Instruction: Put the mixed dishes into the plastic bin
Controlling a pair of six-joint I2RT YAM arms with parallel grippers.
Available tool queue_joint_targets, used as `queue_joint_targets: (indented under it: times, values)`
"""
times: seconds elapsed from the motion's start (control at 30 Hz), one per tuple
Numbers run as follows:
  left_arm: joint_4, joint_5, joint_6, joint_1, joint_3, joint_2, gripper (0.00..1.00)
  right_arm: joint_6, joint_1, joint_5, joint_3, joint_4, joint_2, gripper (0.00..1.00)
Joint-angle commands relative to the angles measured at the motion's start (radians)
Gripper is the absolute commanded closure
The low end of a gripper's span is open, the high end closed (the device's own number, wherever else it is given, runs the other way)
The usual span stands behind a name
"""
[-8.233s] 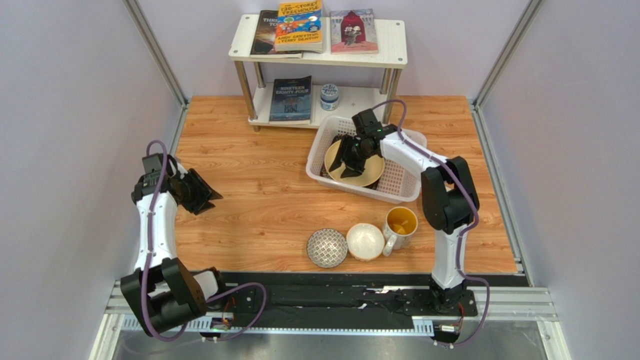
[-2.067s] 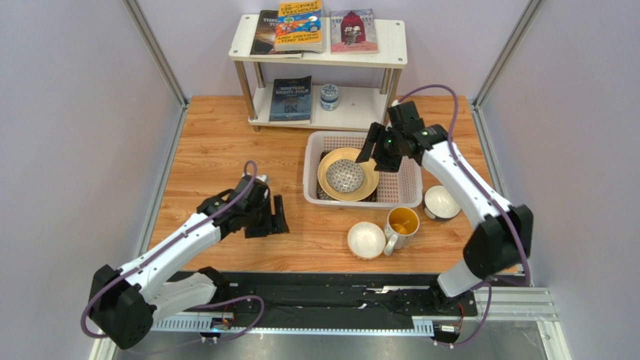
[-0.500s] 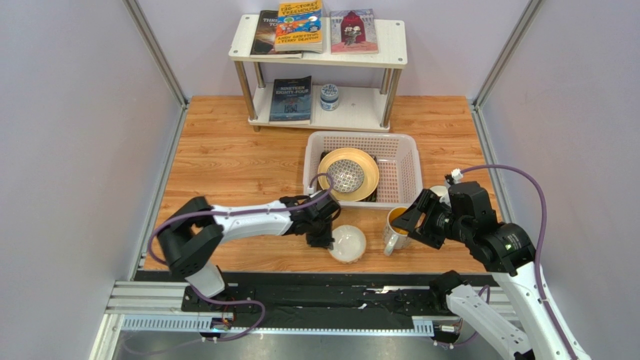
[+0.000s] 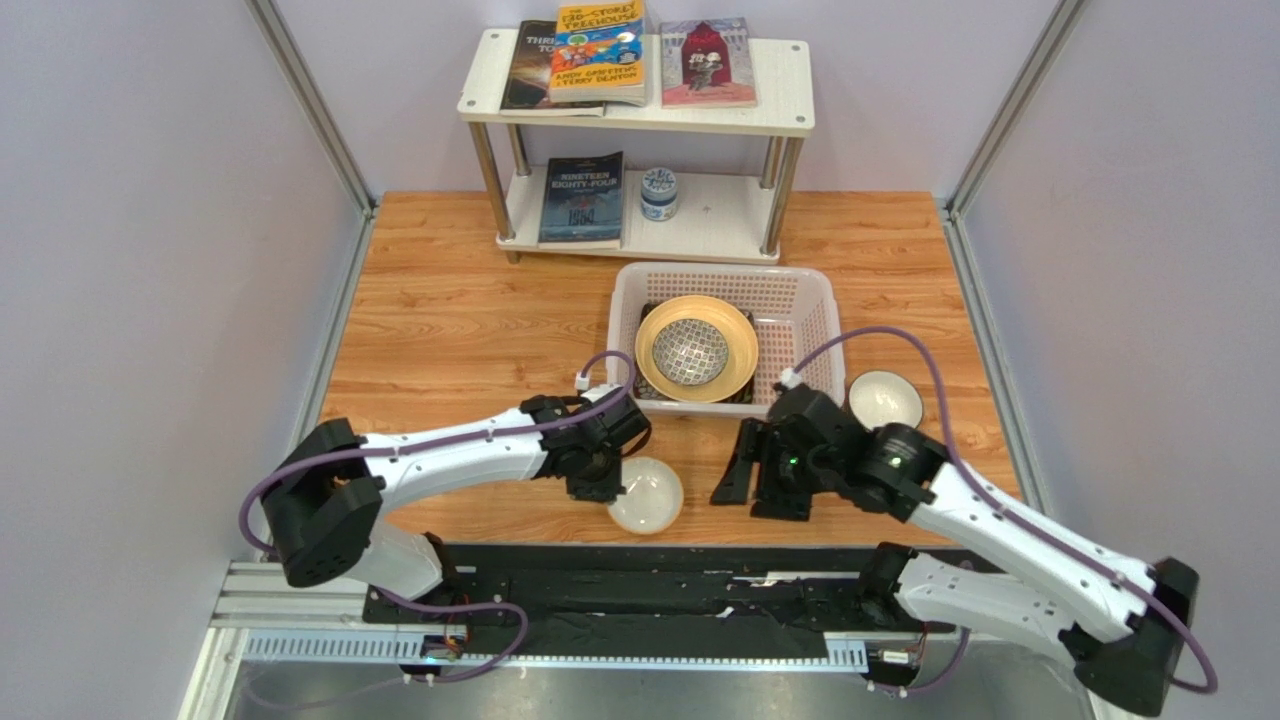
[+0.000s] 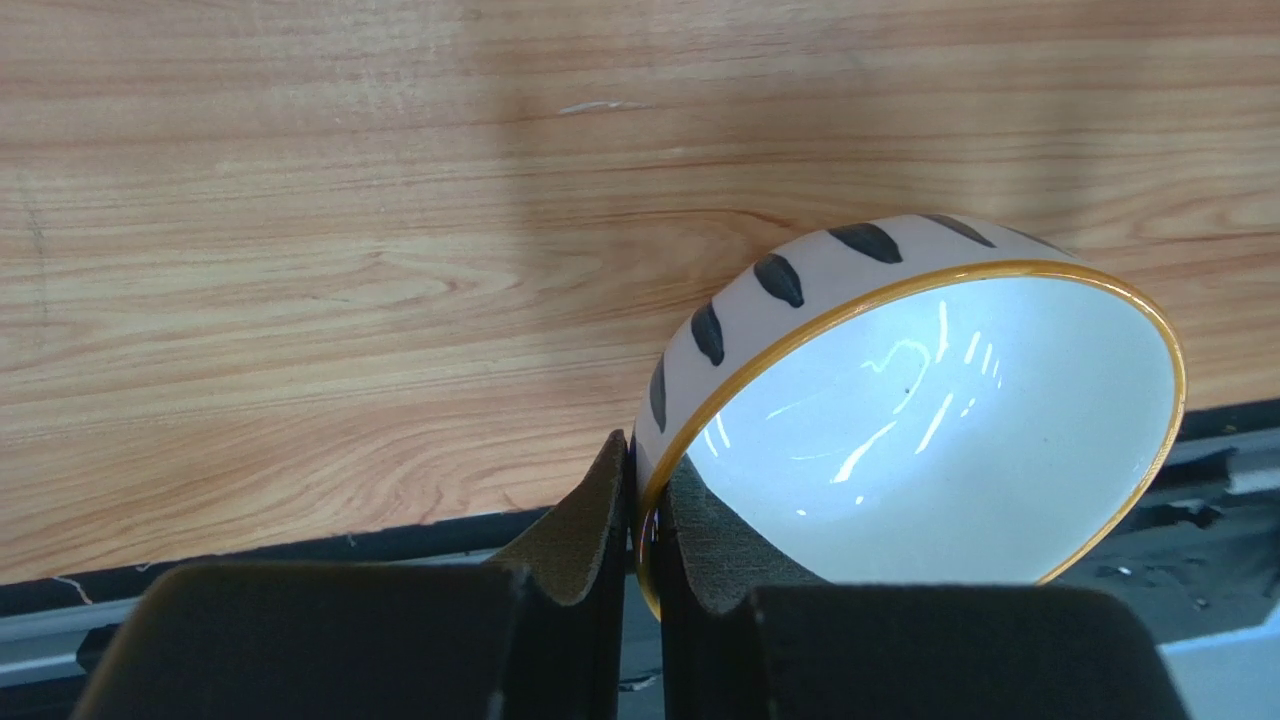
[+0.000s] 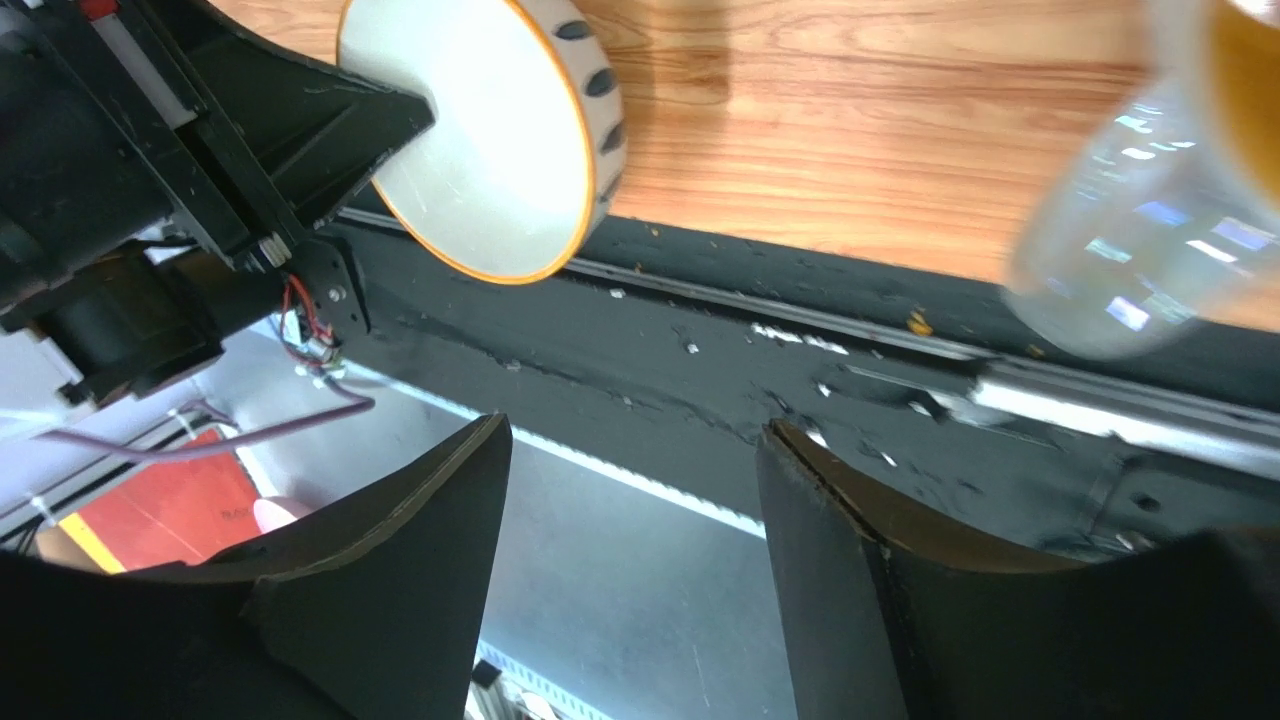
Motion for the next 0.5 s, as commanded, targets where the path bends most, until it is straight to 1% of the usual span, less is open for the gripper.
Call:
queue_joint_targets:
  times: [0.0, 0.07, 0.27, 0.47]
  values:
    - [-0.002, 0.051, 0.019, 0.017, 0.049, 0.044, 0.89, 0.126, 0.069, 0.066, -0.037, 0.25, 0.092, 0.34]
    - [0.001, 0.065, 0.027, 0.025, 0.046, 0.051, 0.92, 0.131, 0.075, 0.077, -0.035, 0.281, 0.151, 0.34]
    - [0.03, 0.094, 0.025, 0.029, 0.018, 0.04, 0.92, 0.111, 0.08, 0.068, -0.02, 0.333, 0.29, 0.34]
    - [0.05, 0.114, 0.021, 0.031, 0.004, 0.051, 0.96, 0.135, 0.095, 0.047, -0.015, 0.39, 0.405, 0.34]
